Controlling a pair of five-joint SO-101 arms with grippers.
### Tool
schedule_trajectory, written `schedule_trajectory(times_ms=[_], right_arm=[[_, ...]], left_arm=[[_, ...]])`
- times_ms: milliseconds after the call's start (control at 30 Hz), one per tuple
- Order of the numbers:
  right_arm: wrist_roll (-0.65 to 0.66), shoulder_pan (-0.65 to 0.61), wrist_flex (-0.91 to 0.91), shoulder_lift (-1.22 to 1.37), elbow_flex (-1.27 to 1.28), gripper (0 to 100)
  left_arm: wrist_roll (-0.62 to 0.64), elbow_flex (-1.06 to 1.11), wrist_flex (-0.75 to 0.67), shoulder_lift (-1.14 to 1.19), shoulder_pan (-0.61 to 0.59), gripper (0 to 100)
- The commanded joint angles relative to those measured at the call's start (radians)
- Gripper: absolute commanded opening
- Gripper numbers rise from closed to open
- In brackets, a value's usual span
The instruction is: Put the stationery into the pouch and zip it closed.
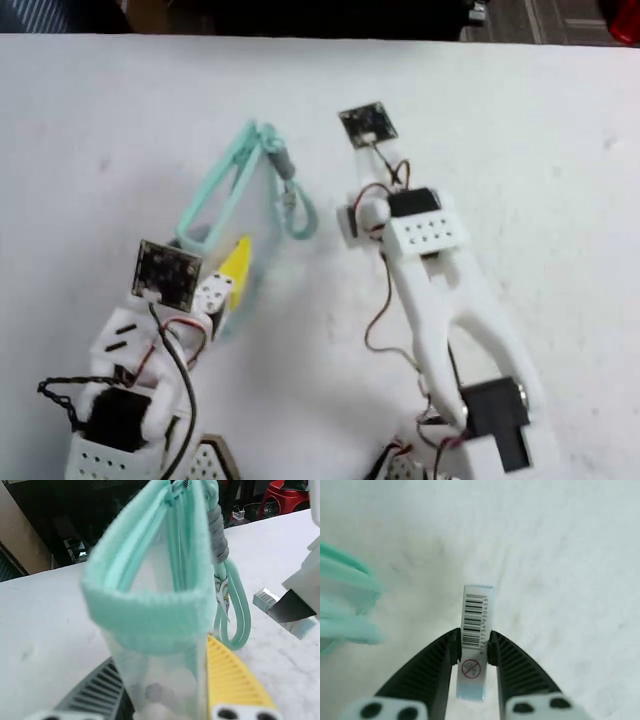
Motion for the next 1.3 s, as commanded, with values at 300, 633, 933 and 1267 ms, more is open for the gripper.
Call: schedule_trajectory(times_ms=[300,633,933,1267], right_arm=[[0.000,-0.122,-0.001,-0.634,-0.008,1.6],[0.000,-0.401,-0.082,-0.883,-0.008,1.6],[0.000,-0.440,-0.214,-0.808,-0.006,1.6],[0.000,-0.446,-0.216,-0.688,0.044,1.6]], left_arm=[[-0.015,-0.025,0.003,-0.013,0.012,19],[-0.100,-0.089,0.123,-0.013,0.117,26],[-0.095,-0.087,0.117,-0.013,0.116,26],[-0.094,-0.087,0.115,-0.013,0.088,26]])
